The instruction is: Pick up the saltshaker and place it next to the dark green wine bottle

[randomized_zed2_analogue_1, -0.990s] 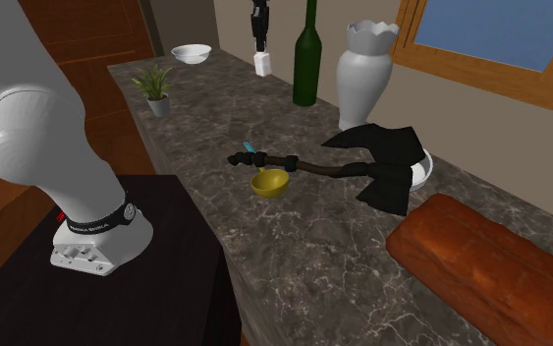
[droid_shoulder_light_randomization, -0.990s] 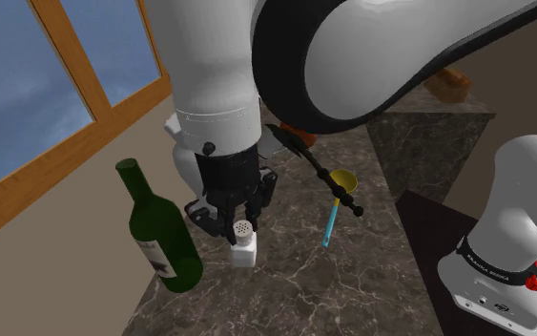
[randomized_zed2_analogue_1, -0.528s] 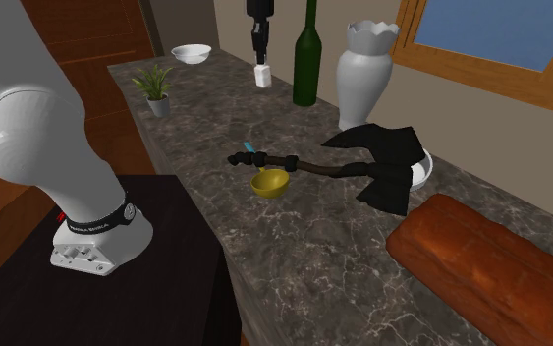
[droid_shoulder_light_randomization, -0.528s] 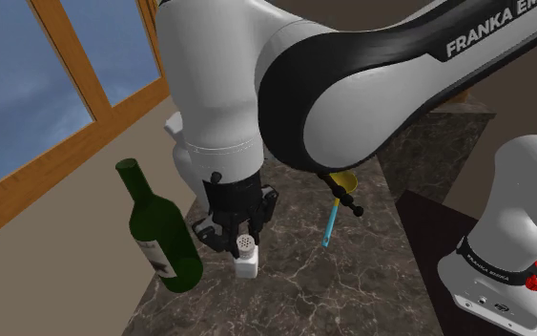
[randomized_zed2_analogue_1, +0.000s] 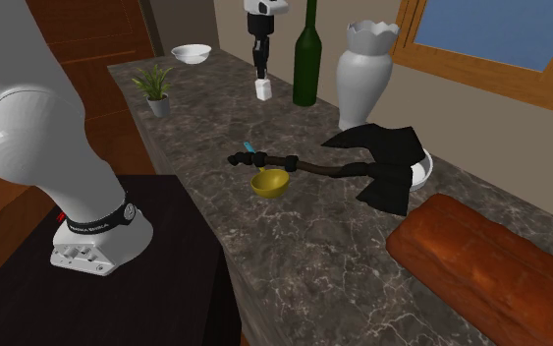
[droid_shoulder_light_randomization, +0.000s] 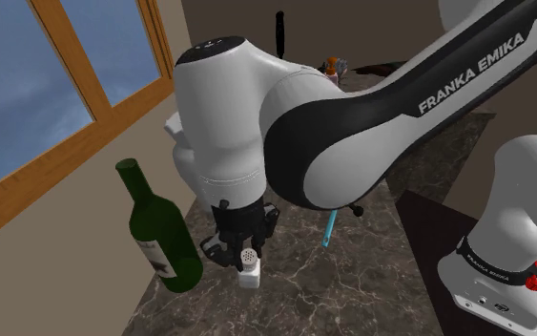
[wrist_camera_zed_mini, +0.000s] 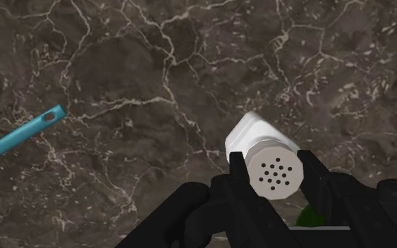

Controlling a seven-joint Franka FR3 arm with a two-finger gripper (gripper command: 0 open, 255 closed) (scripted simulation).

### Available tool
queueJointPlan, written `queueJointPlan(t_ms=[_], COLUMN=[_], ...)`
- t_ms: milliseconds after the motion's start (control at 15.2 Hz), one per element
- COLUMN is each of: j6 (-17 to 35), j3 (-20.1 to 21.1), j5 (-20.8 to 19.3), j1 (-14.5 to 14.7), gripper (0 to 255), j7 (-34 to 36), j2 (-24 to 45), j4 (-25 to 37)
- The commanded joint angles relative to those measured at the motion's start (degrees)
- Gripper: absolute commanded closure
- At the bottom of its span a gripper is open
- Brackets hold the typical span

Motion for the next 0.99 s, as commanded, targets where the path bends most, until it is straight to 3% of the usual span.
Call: queueJointPlan(t_ms=[0,396,858,924], j6=[1.42,5.71,5.71,5.71], j3=[0.03,-0.03,-0.04,-0.04], j5=[-0.36,-1.45,-1.45,-1.45], j1=[0.09,0.26,0.27,0.27], gripper=[255,255,255,0], j7=[0.30,1.02,1.02,1.02], j2=[0.74,2.85,2.85,2.85], j4=[-0.72,-3.09,-3.09,-3.09])
